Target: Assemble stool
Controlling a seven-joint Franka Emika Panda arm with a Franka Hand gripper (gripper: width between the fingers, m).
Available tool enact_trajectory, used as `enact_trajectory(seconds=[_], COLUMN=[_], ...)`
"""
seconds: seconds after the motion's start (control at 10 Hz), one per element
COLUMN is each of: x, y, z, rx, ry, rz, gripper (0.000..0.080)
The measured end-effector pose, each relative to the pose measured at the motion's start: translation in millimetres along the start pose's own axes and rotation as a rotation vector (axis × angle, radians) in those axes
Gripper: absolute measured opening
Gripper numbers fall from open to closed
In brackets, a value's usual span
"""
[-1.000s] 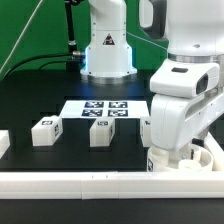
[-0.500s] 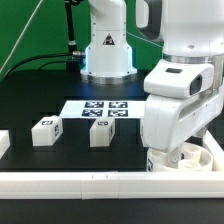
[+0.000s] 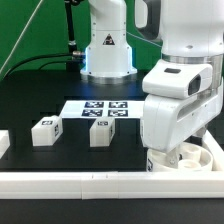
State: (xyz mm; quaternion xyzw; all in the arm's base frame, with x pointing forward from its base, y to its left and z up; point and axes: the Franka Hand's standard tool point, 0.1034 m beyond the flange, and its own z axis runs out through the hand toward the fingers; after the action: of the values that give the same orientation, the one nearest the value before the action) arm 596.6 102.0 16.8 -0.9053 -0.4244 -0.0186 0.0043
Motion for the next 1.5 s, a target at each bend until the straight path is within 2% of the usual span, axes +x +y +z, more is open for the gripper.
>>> enact_trajectory(seconds=[0.1,0.3,0.4,0.5,0.6,0.7,1.2,1.5], x=[-0.7,-8.0,-16.7,-24.2,-33.9,-39.9,-35.0,-35.6], y=[1.0,5.4,9.0,9.2,6.6,11.0,6.1,-1.6], z=[-2.9,-31.0,-44.8,-50.0,-48.8,-52.9,-51.0,-50.1], rx=[0.000,-0.006,-0.008,-0.008,-0.003,0.005,0.011,0.057], ry=[-0.002,-0.011,-0.023,-0.033,-0.043,-0.050,-0.043,-0.070], rz=[0.004,0.033,0.087,0.107,0.173,0.293,0.616,0.934], gripper=[0.0649,0.0649,0.0649,0.0649,0.0649,0.0649,0.0649,0.0649])
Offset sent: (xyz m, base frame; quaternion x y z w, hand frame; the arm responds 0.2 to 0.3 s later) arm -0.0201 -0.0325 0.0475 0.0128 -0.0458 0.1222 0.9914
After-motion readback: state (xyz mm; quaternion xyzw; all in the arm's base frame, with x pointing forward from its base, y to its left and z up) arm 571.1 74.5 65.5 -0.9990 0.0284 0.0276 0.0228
